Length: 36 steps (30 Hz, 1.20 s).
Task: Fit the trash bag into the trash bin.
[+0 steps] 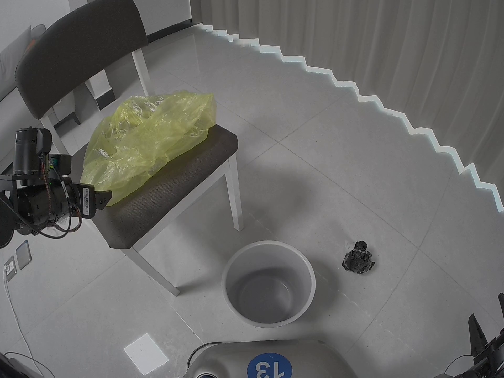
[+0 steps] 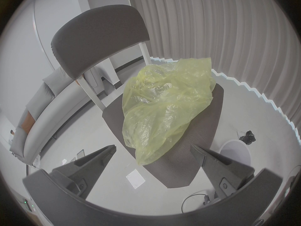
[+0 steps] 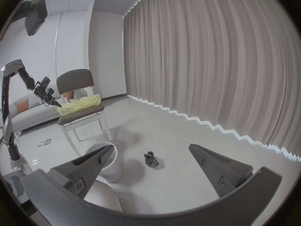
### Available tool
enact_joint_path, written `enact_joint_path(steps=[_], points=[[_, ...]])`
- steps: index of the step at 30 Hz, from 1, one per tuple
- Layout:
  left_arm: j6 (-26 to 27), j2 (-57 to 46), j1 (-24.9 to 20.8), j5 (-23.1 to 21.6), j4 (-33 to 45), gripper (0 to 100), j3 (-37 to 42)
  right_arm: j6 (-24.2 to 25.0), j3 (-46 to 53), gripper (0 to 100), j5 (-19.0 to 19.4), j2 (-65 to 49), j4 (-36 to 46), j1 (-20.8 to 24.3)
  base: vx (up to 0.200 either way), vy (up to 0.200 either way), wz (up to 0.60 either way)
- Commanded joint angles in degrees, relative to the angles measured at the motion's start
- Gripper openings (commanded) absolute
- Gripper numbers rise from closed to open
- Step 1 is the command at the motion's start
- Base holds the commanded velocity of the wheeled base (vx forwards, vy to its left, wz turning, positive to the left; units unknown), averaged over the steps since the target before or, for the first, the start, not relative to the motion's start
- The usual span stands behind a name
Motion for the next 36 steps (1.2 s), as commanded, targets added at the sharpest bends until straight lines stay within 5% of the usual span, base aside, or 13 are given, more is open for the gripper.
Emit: enact_joint_path(steps=[1,11,36], points=[[1.25,2.92,0.28,0.3,0.05,100,-1.55,0.04,1.01,100,0.03,-0.14,-0.09,-0.02,0.0,0.0,0.0],[5.64,7.49,1.34,4.43,-2.23,100,-3.48,0.3,1.01,100,-0.14,-0.14,-0.09,-0.02,0.0,0.0,0.0],[8.02,7.41,4.85,5.4,-5.22,100,-7.44,0.65,1.01,100,-0.23,-0.14,-0.09,0.06,0.0,0.0,0.0]])
